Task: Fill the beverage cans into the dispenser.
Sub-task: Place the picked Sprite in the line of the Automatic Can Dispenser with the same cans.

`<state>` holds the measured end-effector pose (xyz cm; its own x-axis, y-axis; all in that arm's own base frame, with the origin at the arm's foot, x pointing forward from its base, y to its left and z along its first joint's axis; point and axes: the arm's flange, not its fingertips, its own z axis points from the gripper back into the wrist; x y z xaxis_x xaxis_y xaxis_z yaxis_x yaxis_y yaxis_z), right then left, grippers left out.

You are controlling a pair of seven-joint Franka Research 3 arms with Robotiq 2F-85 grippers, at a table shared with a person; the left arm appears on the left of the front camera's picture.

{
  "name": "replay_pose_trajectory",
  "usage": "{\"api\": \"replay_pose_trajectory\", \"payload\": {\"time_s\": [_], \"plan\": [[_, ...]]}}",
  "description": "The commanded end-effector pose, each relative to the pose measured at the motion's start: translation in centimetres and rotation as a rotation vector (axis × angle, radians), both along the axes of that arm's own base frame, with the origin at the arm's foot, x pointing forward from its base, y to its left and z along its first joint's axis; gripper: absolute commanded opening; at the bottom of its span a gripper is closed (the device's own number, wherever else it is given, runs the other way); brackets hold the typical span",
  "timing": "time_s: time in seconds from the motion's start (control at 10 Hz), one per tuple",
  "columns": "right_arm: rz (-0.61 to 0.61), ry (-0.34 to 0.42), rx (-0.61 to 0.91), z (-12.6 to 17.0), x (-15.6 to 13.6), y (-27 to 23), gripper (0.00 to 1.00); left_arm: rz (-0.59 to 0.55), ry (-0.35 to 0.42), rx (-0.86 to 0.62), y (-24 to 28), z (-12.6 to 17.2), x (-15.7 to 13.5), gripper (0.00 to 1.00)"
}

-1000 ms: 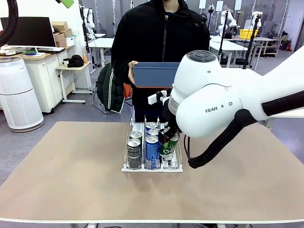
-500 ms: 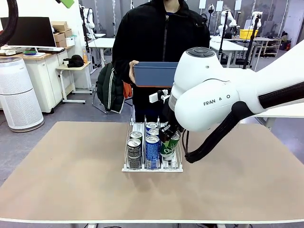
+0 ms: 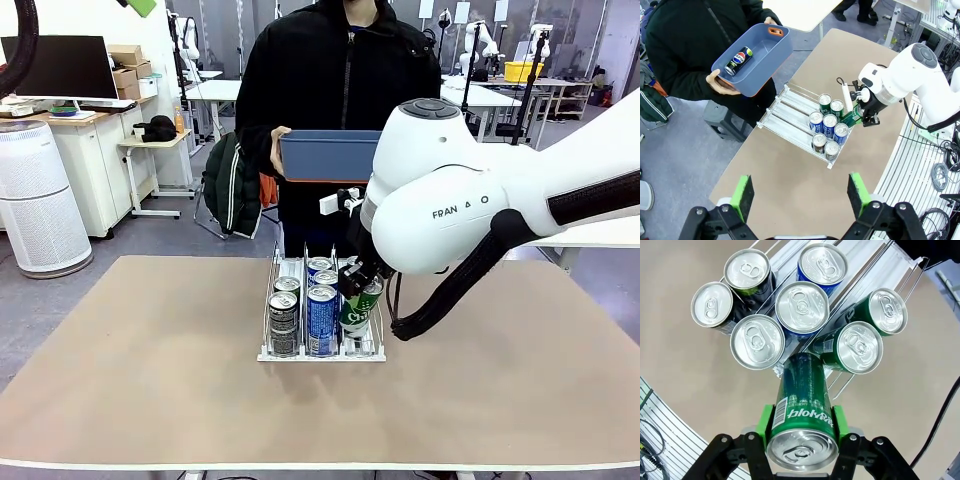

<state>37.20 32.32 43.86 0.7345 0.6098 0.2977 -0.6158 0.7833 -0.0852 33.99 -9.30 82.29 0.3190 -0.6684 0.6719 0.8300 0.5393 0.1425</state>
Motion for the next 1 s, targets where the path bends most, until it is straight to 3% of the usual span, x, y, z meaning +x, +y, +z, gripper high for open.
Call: {"api": "replay_pose_trajectory", "payload": {"time_s": [0.0, 0.4, 0.6, 0.9], "plan": [[-0.018, -0.019, -0.035, -0.7, 1.7, -3.1, 0.58, 0.003, -0.003, -0.003, 0.1, 0.0, 0.0, 1.0], [-0.042, -0.012, -0.051, -0.1, 1.4, -4.2, 0.58, 0.003, -0.003, -0.003, 0.1, 0.0, 0.0, 1.0], [-0.031, 0.037, -0.054, -0.2, 1.2, -4.4, 0.58, 0.003, -0.003, -0.003, 0.1, 0.0, 0.0, 1.0], [-0.042, 0.012, -0.033, 0.3, 0.9, -4.8, 0.58, 0.003, -0.003, -0.003, 0.1, 0.0, 0.0, 1.0]]}}
